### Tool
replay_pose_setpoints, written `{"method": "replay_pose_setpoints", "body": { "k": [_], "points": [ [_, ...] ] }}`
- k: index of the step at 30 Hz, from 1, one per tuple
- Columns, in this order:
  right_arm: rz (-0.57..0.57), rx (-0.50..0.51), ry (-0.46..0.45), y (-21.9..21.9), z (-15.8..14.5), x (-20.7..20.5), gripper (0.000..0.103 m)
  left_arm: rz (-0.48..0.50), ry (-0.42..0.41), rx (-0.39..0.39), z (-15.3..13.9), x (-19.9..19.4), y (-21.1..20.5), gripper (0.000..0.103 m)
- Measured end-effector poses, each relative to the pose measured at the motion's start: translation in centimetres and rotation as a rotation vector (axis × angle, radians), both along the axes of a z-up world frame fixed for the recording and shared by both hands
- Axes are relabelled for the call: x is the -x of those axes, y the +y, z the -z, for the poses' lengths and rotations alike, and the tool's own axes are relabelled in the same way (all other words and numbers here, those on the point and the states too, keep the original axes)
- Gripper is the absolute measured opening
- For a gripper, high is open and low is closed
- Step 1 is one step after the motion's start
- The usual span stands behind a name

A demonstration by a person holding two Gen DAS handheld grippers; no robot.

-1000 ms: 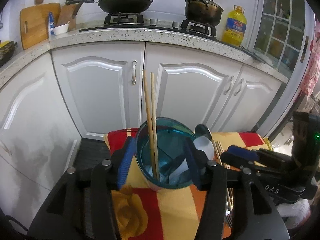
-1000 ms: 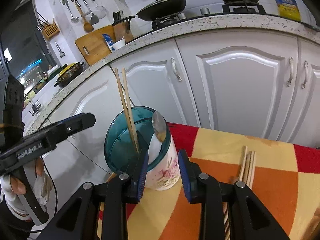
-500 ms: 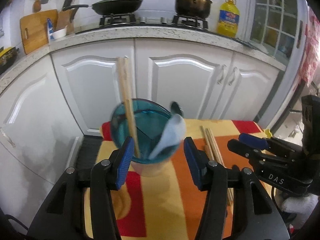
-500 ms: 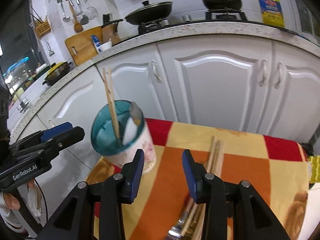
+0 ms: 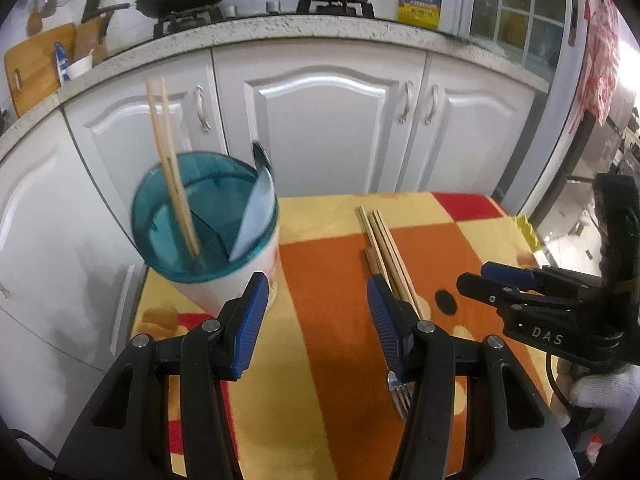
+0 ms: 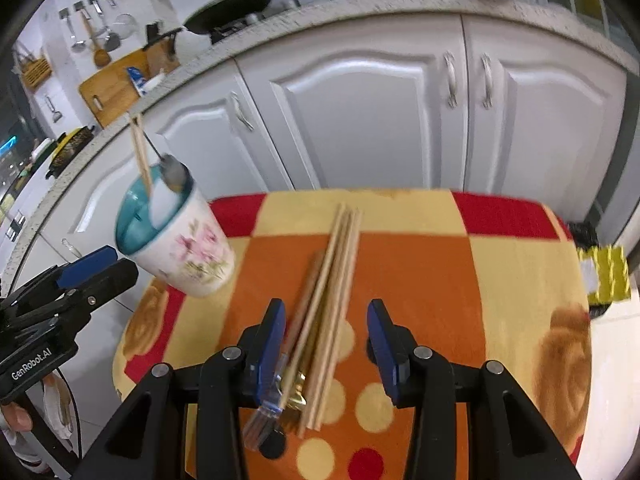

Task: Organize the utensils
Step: 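Move both tools back over the remaining chopsticks and forks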

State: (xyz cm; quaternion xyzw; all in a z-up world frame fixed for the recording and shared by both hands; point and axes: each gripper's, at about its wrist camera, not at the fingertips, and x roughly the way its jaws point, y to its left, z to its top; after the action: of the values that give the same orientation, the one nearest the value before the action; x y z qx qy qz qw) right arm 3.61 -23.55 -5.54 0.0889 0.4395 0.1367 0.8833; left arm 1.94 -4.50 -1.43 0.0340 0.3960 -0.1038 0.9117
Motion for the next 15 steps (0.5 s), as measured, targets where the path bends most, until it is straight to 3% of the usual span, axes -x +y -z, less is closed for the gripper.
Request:
{"method": "replay_pose_setpoints", "body": {
  "k": [8, 15],
  "points": [
    [-0.024, -0.070, 0.170, -0.2, 5.0, -2.4, 0.040, 0.006, 0.076, 0.002, 2.7, -0.3, 0.0, 0.051],
    [-0.056, -0.041, 0.219, 1.4, 7.2, -4.8, 0.030, 0.028, 0.158, 0.017, 5.2, -0.9, -0.4, 0.051]
  ]
}}
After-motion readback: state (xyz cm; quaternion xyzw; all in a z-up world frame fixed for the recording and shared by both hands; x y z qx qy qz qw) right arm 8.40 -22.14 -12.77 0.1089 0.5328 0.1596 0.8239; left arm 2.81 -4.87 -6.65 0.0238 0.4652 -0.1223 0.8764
